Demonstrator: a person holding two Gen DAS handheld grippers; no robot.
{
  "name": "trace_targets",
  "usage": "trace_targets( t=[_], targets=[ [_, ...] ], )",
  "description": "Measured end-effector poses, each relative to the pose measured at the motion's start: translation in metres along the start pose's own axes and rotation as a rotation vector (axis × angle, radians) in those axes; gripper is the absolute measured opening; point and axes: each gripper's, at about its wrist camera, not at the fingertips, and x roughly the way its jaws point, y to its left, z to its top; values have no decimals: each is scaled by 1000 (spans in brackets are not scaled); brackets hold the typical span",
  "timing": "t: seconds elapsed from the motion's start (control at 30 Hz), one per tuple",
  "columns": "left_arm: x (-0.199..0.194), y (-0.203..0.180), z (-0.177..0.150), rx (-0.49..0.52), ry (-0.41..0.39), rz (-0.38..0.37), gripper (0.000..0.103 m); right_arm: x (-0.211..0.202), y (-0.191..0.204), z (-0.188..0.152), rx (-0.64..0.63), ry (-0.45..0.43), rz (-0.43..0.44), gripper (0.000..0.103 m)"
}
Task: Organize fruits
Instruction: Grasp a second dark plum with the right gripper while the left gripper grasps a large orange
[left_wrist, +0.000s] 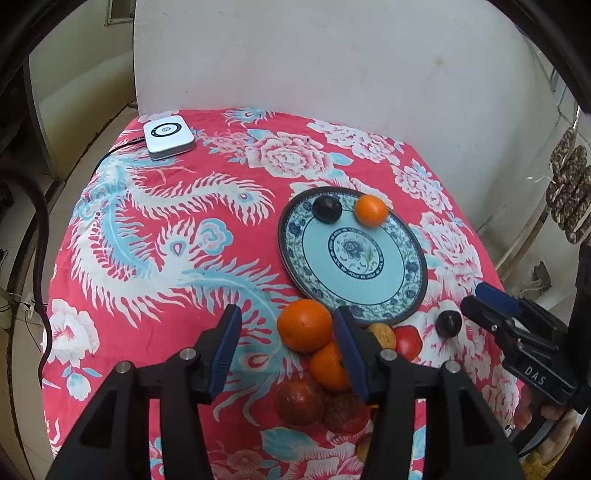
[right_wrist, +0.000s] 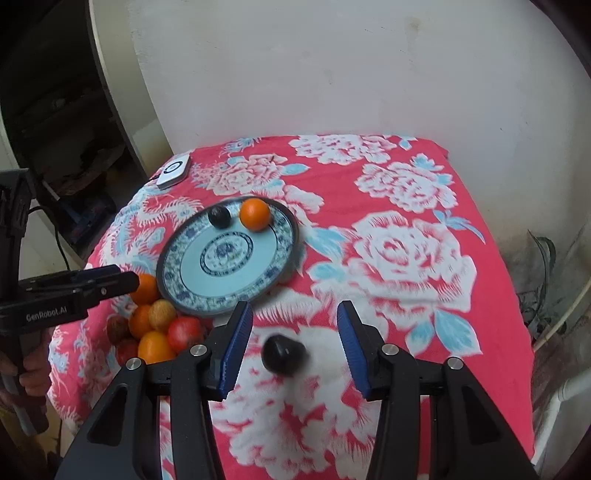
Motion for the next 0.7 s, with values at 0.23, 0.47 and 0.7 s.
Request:
trace_targets(
  t=[0.23, 0.47, 0.7],
  targets=[
    [2, 0, -1, -3, 4, -6, 55, 0, -3, -15, 15, 23, 6, 49],
    [6, 1, -2, -10, 9, -23, 55, 4, 3, -22, 10, 38, 31, 49],
    [14, 1, -4, -16, 20, -23, 55, 10, 8, -24, -1, 38, 38, 49]
  ],
)
